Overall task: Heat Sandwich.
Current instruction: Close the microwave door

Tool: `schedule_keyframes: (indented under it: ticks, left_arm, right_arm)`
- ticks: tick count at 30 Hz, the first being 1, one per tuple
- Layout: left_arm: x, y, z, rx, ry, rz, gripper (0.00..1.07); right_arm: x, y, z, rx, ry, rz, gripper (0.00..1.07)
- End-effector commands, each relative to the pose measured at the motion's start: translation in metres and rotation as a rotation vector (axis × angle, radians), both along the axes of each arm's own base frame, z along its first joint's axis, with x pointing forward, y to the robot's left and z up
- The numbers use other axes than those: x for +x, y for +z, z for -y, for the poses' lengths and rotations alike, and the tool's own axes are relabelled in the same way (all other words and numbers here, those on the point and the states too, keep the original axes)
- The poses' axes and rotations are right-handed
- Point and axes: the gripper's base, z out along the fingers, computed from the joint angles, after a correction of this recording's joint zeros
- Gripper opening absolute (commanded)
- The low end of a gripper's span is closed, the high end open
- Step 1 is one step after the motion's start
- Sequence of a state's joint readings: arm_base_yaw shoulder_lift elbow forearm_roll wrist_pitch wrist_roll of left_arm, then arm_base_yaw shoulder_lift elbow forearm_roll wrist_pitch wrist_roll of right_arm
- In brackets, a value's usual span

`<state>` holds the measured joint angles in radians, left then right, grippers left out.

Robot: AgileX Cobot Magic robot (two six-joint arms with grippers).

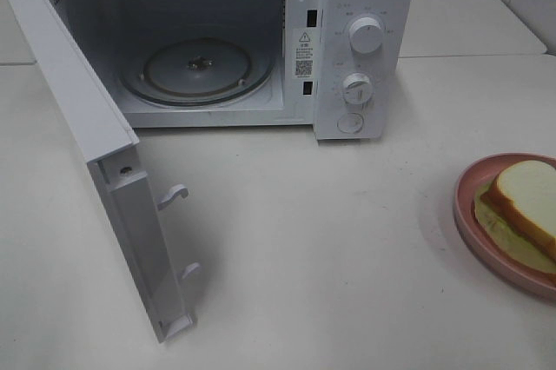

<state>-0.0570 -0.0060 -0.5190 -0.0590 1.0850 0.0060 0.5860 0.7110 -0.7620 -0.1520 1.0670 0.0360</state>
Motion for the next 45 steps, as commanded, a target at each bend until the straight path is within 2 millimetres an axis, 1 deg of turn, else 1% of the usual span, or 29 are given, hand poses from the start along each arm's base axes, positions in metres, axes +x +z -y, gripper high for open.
schedule_keyframes:
  ticks: [1,3,4,6,8,9,11,13,17,19,22,24,26,27,30,31,39,42,45]
  left_arm:
    - [-0.002,0.0,0.0,-0.008,0.005,0.022,0.98]
    - [-0.002,0.0,0.0,-0.008,0.005,0.022,0.98]
    - [-0.002,0.0,0.0,-0.008,0.005,0.022,0.98]
    - [-0.002,0.0,0.0,-0.008,0.005,0.022,0.98]
    - [-0.002,0.0,0.0,-0.008,0.005,0.022,0.98]
    - [-0.002,0.0,0.0,-0.008,0.005,0.022,0.98]
    - [-0.002,0.0,0.0,-0.008,0.005,0.022,0.98]
    - [-0.002,0.0,0.0,-0.008,0.005,0.022,0.98]
    - [-0.002,0.0,0.0,-0.008,0.005,0.022,0.98]
    - [-0.002,0.0,0.0,-0.008,0.005,0.022,0.98]
    - [-0.002,0.0,0.0,-0.008,0.005,0.022,0.98]
    - [-0.002,0.0,0.0,-0.008,0.005,0.022,0.98]
    - [-0.002,0.0,0.0,-0.008,0.005,0.022,0.98]
    - [-0.002,0.0,0.0,-0.008,0.005,0.022,0.98]
    - [-0.002,0.0,0.0,-0.008,0.005,0.022,0.98]
    - [-0.002,0.0,0.0,-0.008,0.005,0.022,0.98]
    - [-0.002,0.0,0.0,-0.008,0.005,0.022,0.98]
    - [-0.002,0.0,0.0,-0.008,0.005,0.022,0.98]
    - [-0.002,0.0,0.0,-0.008,0.005,0.022,0.98]
  right_arm:
    - [-0.009,0.003,0.006,0.006,0.006,0.014,0.76]
    - [-0.015,0.006,0.01,0.024,0.006,0.04,0.76]
    - [-0.022,0.008,0.014,0.038,0.007,0.063,0.76]
    - [-0.024,0.009,0.016,0.046,0.004,0.077,0.76]
    - [-0.03,0.007,0.02,0.057,0.004,0.095,0.76]
    - [-0.035,0.002,0.023,0.062,0.003,0.103,0.76]
    - [-0.036,0.001,0.025,0.068,-0.002,0.106,0.76]
    - [-0.042,-0.007,0.031,0.081,-0.061,0.116,0.76]
    - [-0.048,-0.013,0.037,0.085,-0.116,0.143,0.76]
    - [-0.054,-0.017,0.042,0.109,-0.17,0.182,0.76]
    - [-0.058,-0.02,0.045,0.125,-0.206,0.216,0.76]
    - [-0.065,-0.026,0.049,0.142,-0.264,0.273,0.76]
    - [-0.067,-0.027,0.05,0.148,-0.28,0.286,0.76]
    - [-0.071,-0.032,0.051,0.161,-0.315,0.3,0.76]
    - [-0.075,-0.036,0.05,0.185,-0.338,0.309,0.76]
    - [-0.078,-0.041,0.049,0.21,-0.353,0.313,0.76]
    - [-0.089,-0.041,0.05,0.239,-0.406,0.4,0.76]
    - [-0.099,-0.041,0.05,0.25,-0.436,0.465,0.76]
    - [-0.104,-0.042,0.051,0.254,-0.458,0.501,0.76]
